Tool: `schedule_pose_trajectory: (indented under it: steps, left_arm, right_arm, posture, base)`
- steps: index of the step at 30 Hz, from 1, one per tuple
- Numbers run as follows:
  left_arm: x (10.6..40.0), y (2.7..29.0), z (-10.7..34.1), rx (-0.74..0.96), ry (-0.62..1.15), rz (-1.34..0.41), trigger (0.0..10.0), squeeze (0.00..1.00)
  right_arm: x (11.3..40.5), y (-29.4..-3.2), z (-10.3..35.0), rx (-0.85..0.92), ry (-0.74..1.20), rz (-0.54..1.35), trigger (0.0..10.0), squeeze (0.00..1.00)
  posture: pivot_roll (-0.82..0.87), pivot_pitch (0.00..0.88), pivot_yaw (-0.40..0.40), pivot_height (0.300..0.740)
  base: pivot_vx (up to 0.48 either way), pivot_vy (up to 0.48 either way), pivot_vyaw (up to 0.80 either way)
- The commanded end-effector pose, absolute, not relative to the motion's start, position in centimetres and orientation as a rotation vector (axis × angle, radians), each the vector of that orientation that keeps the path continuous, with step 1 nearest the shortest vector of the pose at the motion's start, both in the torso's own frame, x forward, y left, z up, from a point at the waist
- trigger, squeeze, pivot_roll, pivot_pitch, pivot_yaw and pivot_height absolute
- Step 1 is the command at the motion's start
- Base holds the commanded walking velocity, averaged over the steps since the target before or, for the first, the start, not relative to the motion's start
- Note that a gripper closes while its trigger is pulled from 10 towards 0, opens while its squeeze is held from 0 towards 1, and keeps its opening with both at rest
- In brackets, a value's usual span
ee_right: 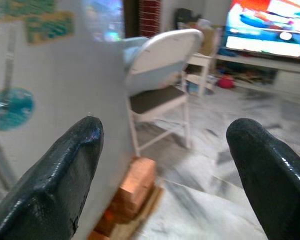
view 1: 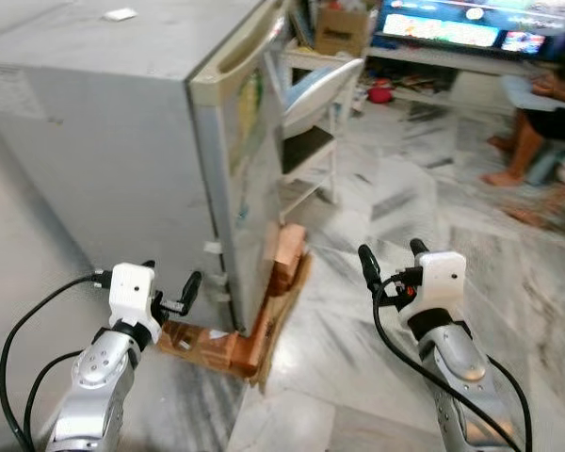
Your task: Restocking fridge
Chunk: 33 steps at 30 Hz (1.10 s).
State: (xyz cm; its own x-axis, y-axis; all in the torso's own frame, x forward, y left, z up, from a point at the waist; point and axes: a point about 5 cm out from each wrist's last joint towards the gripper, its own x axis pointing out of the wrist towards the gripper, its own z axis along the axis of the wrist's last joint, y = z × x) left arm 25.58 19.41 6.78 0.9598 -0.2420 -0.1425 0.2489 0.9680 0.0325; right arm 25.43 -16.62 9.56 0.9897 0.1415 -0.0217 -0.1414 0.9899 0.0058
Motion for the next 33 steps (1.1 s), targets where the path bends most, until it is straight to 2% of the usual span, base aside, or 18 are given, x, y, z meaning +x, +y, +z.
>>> schedule_pose_trajectory:
  steps: [1,26,33]
  left_arm:
    - [25.59,19.56,6.76,0.046,0.141,-0.252,10.0,0.00]
    - [25.53,19.42,6.46,0.036,0.148,-0.257,10.0,0.00]
    - [25.65,19.71,6.42,0.049,0.145,-0.231,10.0,0.00]
  right_arm:
    - [25.48,-16.75,9.65,0.001,0.018,0.131,10.0,0.00]
    - [25.46,-16.66,9.53,-0.004,0.019,0.132,10.0,0.00]
    - [25.56,-16.56,9.49,-0.004,0.018,0.130,10.0,0.00]
  posture:
    - [-0.01,0.013,-0.033,0.740]
    - [-0.01,0.013,-0.034,0.740]
    - [-0.01,0.009,-0.035,0.740]
  base:
    - [0.000,0.000,0.00]
    - [0.000,-0.278,0.00]
    - [0.000,0.000,0.00]
